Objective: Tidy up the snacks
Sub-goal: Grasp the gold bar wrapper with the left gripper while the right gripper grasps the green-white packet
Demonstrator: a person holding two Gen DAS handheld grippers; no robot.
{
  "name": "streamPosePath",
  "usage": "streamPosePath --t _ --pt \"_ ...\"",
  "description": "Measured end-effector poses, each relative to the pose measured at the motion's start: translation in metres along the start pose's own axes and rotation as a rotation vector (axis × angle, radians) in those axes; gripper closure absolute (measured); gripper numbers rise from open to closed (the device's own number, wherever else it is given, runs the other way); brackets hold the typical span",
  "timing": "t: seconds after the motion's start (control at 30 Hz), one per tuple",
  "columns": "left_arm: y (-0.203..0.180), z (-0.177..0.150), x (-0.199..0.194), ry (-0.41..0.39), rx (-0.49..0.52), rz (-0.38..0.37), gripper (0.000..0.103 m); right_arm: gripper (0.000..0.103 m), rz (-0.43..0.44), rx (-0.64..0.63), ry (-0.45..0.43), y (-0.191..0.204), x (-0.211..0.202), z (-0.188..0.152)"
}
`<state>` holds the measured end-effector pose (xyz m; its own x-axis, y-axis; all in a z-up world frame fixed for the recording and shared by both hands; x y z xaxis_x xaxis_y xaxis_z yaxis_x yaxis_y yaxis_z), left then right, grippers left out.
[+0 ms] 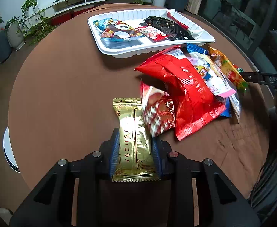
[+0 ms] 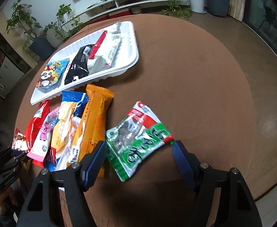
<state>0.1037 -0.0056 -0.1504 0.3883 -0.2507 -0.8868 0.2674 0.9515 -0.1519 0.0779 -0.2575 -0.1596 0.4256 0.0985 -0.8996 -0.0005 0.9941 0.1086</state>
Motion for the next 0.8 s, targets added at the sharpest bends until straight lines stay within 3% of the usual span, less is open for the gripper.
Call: streamPosePath --t 0.3,0.47,0.8 --pt "0.003 -0.017 -0.011 -0.008 -0.004 0.008 0.074 0.047 -0.006 -0.074 -0.008 0.018 0.004 0.008" --pt "0.001 -0.023 -0.013 -0.007 -0.002 0.008 0.074 0.085 -0.001 -0.086 -0.019 0.016 0.007 0.014" --pt "0.003 -0.026 -0.016 -0.015 -0.004 0.008 0.074 0.088 0.019 -0.073 -0.054 0.008 -0.006 0.005"
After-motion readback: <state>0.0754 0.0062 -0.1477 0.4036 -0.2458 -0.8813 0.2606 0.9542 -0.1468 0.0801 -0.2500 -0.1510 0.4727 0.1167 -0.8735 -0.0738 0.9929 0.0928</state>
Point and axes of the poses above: each gripper's, at about its wrist camera, not at the fingertips, and x roughly the way its jaws point, y to its left, z to its top, the point moved 8 cm from there along x, roughly the way its jaws point, and after that the axes turned 12 degrees about -x, right-handed, at the moved point
